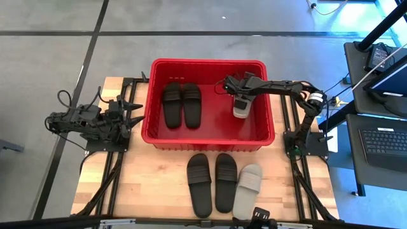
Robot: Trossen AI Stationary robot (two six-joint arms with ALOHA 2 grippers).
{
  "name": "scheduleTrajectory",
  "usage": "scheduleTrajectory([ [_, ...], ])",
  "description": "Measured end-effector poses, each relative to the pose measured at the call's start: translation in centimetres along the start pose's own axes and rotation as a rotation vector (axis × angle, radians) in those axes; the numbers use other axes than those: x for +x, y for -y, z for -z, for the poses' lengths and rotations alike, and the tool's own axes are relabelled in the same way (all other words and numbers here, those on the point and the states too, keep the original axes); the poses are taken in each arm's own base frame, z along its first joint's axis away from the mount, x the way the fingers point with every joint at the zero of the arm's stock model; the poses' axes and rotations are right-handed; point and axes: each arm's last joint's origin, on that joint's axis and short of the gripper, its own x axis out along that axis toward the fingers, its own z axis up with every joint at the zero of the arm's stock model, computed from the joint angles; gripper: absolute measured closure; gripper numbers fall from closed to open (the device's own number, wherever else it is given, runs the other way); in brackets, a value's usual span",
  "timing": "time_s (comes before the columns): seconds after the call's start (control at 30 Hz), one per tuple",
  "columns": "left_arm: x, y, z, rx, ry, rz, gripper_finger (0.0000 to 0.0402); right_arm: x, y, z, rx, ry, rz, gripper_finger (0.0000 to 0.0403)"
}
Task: Pick and place slides into bin
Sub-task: Put the white slide into the red bin
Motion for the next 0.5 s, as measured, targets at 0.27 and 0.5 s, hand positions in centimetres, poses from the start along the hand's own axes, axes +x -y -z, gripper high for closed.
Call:
scheduleTrajectory([
  [0.27, 0.0, -0.06, 0.0, 0.001, 0.003, -0.02, 0.0141, 0.05, 0.06, 0.04, -0.002, -0.003, 0.0, 0.0237],
  [0.5, 0.0, -0.06, 0.0, 0.001, 0.002, -0.021, 0.0141, 0.11, 0.03, 0.56, -0.089, -0.048, -0.013, 0.0197],
])
